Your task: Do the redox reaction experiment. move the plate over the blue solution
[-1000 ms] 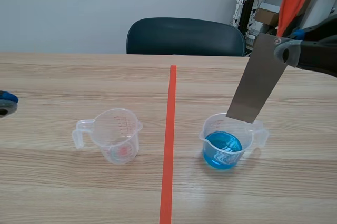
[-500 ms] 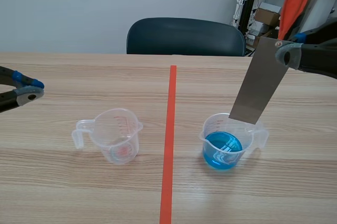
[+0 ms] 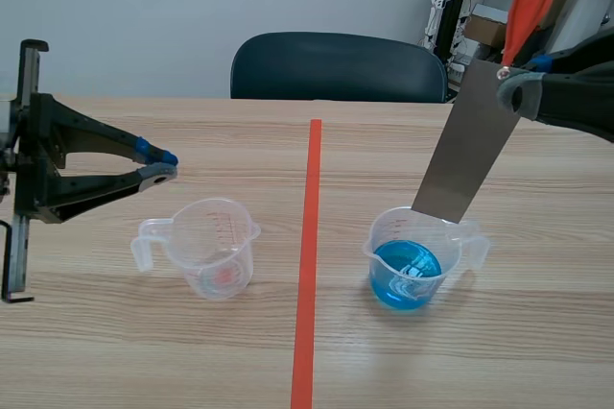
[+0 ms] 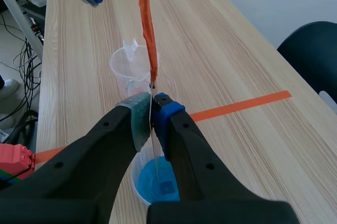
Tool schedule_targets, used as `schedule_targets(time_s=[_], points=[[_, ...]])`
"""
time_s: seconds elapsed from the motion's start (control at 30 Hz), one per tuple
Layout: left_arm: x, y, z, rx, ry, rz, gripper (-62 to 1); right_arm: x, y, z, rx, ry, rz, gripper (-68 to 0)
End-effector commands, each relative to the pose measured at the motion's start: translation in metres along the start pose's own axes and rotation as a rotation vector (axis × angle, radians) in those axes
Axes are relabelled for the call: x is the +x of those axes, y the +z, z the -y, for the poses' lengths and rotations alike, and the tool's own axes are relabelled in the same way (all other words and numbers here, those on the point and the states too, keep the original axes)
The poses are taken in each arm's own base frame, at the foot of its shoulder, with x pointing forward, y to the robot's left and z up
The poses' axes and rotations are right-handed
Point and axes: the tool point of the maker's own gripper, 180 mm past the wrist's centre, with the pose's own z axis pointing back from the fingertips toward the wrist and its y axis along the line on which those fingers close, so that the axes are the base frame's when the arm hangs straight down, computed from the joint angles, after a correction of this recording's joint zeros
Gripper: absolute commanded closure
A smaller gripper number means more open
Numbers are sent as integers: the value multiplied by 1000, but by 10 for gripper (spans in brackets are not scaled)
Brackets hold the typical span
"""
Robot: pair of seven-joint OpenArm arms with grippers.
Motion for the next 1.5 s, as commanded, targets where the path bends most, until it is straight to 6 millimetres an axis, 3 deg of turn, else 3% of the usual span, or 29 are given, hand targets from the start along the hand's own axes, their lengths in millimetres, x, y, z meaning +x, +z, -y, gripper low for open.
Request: schedule_targets(time_s=[0.0,0.2,0.53,0.77,1.17,1.47], points=[[2,-5,-3,13,10,20,-30,14,2,8,-20,11,39,-6],[0,-27,-8,9,17,40,-30,13,4,13,-36,-3,43,-6],[21,-54,-17,16,99,160,-30,13,4,13,-36,-3,43,-6],[24,-69,-12,-11,204,200,-30,14,4,13,-37,-4,46,-6],[25,-75,-14,0,325,214,-29,14,4,13,-39,-6,48,-6],[6,-79,-14,17,389,154,-29,15,4,14,-40,-9,52,-6]])
